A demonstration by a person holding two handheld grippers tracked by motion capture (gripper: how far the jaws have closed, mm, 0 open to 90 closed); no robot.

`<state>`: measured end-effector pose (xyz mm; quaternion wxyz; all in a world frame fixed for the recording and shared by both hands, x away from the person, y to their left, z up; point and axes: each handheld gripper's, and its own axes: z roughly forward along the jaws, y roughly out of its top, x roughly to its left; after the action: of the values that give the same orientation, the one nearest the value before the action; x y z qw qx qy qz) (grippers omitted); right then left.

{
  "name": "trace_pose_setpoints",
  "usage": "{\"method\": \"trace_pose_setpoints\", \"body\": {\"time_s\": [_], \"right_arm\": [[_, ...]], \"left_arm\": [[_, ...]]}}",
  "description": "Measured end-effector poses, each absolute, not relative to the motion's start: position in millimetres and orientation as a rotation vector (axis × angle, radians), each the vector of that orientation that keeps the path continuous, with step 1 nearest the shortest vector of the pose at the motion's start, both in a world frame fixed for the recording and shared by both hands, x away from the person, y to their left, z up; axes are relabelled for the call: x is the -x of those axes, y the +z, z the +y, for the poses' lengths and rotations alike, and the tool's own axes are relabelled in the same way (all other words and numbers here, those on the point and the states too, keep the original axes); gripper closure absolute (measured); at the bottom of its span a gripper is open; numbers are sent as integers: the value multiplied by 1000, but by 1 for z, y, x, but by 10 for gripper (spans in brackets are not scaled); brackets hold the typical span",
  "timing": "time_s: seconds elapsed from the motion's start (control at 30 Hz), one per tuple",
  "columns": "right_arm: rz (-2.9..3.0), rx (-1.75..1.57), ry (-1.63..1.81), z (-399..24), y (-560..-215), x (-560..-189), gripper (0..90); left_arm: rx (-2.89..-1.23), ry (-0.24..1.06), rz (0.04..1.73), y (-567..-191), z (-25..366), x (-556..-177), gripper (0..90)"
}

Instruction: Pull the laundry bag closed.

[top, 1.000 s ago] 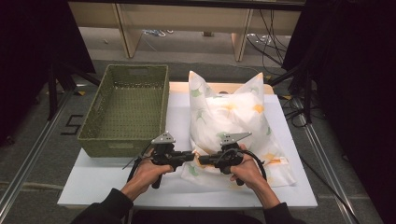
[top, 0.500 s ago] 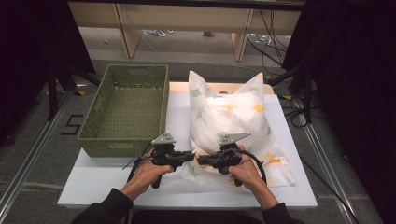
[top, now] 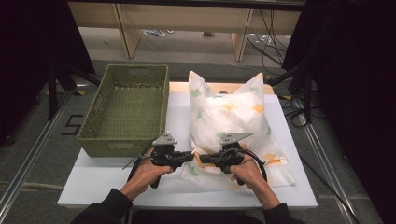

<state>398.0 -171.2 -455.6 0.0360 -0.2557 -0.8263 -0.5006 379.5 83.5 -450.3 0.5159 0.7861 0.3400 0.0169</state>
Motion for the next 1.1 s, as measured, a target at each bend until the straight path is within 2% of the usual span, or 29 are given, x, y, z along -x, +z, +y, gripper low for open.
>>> {"method": "trace_pose_setpoints", "body": {"time_s": [1.1], "right_arm": [[-2410, 870, -1647, -166, -456, -398, 900]], "left_arm": [[-1881, 18, 826, -451, 82, -378, 833]]}}
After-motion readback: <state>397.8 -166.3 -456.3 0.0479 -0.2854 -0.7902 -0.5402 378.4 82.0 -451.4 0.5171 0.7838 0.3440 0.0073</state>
